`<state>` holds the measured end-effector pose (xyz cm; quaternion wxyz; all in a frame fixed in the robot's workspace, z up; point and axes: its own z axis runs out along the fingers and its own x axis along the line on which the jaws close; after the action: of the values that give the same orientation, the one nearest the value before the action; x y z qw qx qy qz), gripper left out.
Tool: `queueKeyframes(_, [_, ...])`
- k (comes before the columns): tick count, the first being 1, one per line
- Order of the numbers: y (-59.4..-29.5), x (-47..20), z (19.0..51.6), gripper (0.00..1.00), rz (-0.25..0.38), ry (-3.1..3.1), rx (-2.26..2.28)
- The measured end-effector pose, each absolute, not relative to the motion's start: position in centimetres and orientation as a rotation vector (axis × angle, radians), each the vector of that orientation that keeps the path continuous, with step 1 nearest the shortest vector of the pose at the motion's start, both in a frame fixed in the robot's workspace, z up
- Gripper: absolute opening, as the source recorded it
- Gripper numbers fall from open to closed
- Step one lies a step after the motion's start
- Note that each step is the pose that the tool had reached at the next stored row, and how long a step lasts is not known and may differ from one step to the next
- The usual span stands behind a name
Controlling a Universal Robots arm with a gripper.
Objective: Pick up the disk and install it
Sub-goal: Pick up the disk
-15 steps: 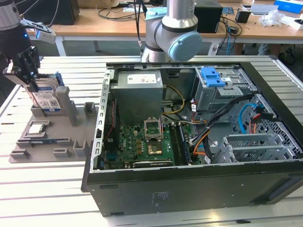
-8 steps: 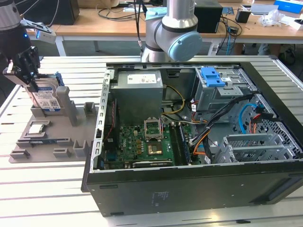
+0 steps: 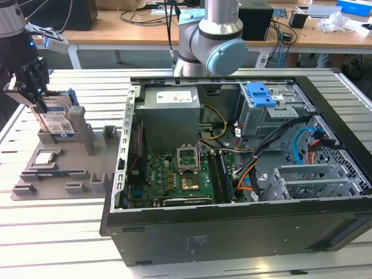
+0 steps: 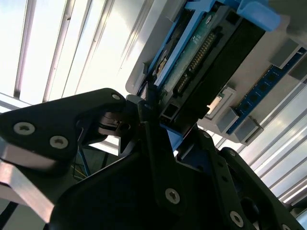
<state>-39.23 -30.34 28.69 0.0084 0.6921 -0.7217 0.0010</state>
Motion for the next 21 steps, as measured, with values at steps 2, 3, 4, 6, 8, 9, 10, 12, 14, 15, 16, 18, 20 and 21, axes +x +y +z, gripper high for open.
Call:
queueKeyframes(2, [-30.3,-39.2,28.7,0.37,0.003,-2.255,2.163])
queueKeyframes(3, [-30.3,-39.2,28.7,0.37,0.003,-2.255,2.163])
queueKeyframes(4, [-30.3,-39.2,28.7,0.37,0.003,-2.256,2.163])
queueKeyframes(6, [-30.3,-39.2,29.0,0.37,0.003,-2.255,2.163])
queueKeyframes(8, [-30.3,-39.2,29.3,0.37,0.003,-2.255,2.163])
queueKeyframes(9, [-30.3,-39.2,29.5,0.37,0.003,-2.255,2.163])
queueKeyframes(10, [-30.3,-39.2,29.6,0.37,0.003,-2.255,2.163])
queueKeyframes(12, [-30.3,-39.2,29.9,0.37,0.003,-2.255,2.163])
queueKeyframes(14, [-30.3,-39.2,30.2,0.37,0.003,-2.255,2.163])
queueKeyframes(15, [-30.3,-39.2,30.5,0.37,0.003,-2.255,2.163])
queueKeyframes(16, [-30.3,-39.2,30.6,0.37,0.003,-2.255,2.163])
queueKeyframes(18, [-30.3,-39.2,30.9,0.37,0.003,-2.255,2.163])
queueKeyframes(20, [-30.3,-39.2,31.2,0.37,0.003,-2.255,2.163])
queueKeyframes(21, [-30.3,-39.2,31.4,0.37,0.003,-2.255,2.163])
